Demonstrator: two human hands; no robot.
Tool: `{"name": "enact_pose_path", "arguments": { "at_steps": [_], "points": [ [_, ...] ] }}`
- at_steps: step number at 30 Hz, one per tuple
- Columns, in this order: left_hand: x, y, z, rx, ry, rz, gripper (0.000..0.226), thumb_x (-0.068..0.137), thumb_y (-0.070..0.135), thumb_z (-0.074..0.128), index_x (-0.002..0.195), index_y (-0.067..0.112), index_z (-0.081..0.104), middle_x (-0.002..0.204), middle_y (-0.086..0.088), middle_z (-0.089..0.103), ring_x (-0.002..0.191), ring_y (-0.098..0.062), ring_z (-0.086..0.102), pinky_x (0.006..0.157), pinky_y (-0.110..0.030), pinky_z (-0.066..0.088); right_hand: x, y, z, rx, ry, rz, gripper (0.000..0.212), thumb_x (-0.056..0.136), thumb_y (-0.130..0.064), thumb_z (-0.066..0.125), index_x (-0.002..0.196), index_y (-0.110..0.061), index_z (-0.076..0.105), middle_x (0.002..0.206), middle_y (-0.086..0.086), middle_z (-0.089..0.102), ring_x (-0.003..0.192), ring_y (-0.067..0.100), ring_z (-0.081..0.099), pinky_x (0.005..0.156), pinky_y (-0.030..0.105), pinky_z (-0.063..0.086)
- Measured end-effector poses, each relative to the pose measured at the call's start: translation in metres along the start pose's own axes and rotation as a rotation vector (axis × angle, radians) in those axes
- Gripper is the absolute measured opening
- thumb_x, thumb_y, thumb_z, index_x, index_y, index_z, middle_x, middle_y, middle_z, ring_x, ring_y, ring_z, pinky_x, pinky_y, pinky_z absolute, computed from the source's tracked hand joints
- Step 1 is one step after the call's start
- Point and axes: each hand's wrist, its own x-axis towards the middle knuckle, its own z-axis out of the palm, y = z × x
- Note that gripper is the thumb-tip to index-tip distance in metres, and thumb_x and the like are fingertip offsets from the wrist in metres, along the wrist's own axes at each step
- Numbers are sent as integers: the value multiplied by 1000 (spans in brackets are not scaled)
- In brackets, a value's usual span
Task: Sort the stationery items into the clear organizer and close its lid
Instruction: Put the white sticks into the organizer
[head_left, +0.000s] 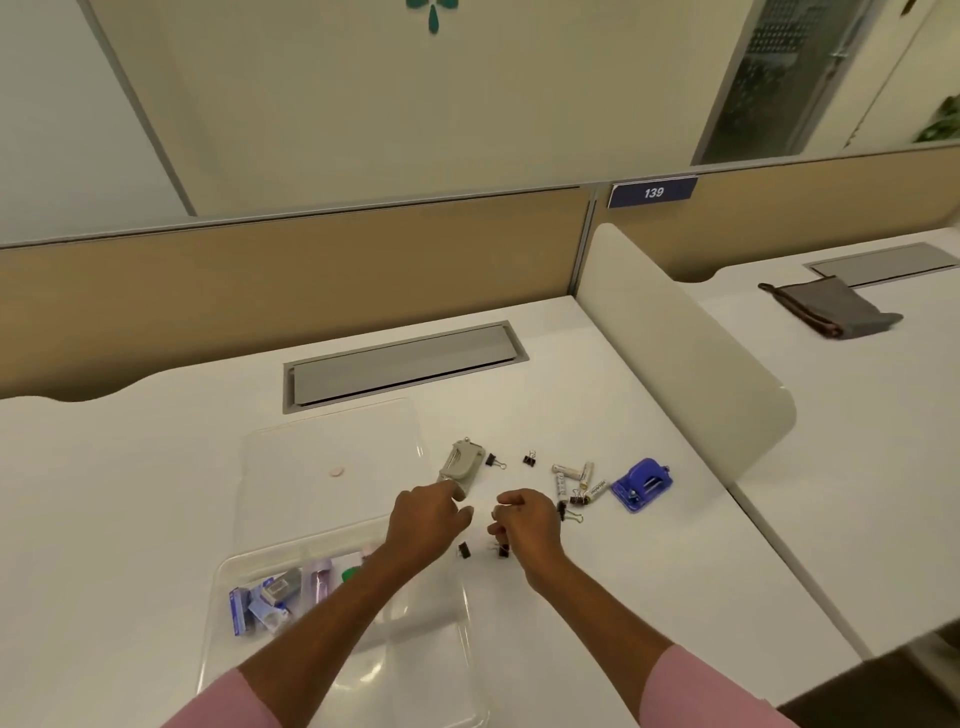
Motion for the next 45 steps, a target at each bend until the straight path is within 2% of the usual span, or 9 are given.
{"name": "enact_pose_path", "arguments": {
  "at_steps": [7, 10, 13, 21, 25, 30, 32, 39, 45],
  "points": [
    [22, 34, 22, -68, -17, 33, 30, 87, 42, 60, 108, 21, 65, 93, 5, 74, 92, -14, 66, 83, -27, 42, 30, 6, -42, -47, 130, -5, 6, 82, -7, 63, 86, -2, 66, 80, 13, 72, 53, 19, 67, 57, 34, 54],
    [34, 50, 30, -137, -27, 58, 32, 87, 44, 61, 109, 21, 67, 96, 4, 74, 90, -12, 66, 78, -26, 46, 44, 10, -61, -117, 222, -23, 17, 85, -22, 68, 77, -7, 65, 71, 4, 71, 52, 17, 69, 67, 39, 57],
    [47, 65, 40, -170, -52, 90, 33, 87, 43, 63, 111, 20, 68, 97, 1, 74, 88, -13, 66, 76, -24, 46, 57, 13, -81, -186, 290, -20, 26, 86, -32, 68, 70, -12, 64, 63, 1, 68, 54, 16, 69, 66, 39, 57],
    [88, 92, 72, -134, -71, 133, 30, 86, 38, 66, 109, 18, 70, 95, -2, 75, 99, -17, 63, 85, -30, 48, 88, 21, -116, -293, 368, 71, 35, 88, -40, 64, 82, -6, 67, 84, 11, 71, 79, 28, 66, 67, 32, 47],
    [107, 97, 86, -136, -82, 100, 29, 83, 41, 69, 106, 24, 70, 94, 2, 74, 101, -18, 61, 86, -38, 48, 97, 26, -118, -341, 405, 110, 37, 88, -43, 64, 89, -6, 65, 87, 11, 70, 80, 27, 65, 67, 33, 48],
    [126, 94, 104, -218, -92, 46, 25, 78, 34, 75, 101, 23, 73, 89, 2, 74, 94, -18, 63, 84, -38, 49, 104, 28, -110, -389, 471, 164, 38, 82, -51, 67, 69, -18, 53, 75, 3, 63, 71, 23, 62, 60, 31, 48],
    [132, 92, 110, -181, -104, 66, 25, 78, 33, 75, 101, 23, 73, 90, 2, 74, 94, -18, 62, 83, -36, 48, 105, 28, -107, -408, 492, 164, 40, 81, -51, 69, 63, -22, 48, 70, 0, 58, 67, 20, 59, 57, 29, 44],
    [147, 91, 125, 74, -130, 222, 30, 80, 38, 72, 107, 25, 70, 95, 1, 74, 97, -21, 59, 78, -33, 43, 112, 36, -96, -526, 506, 125, 32, 86, -47, 65, 77, -16, 61, 74, 1, 62, 62, 15, 56, 54, 25, 43],
    [158, 93, 130, 265, -194, 386, 29, 82, 42, 67, 105, 26, 69, 98, -1, 68, 101, -25, 50, 77, -33, 31, 115, 35, -94, -580, 472, 132, 28, 85, -42, 67, 84, -13, 65, 82, 4, 68, 73, 19, 64, 60, 29, 51]
  ]
}}
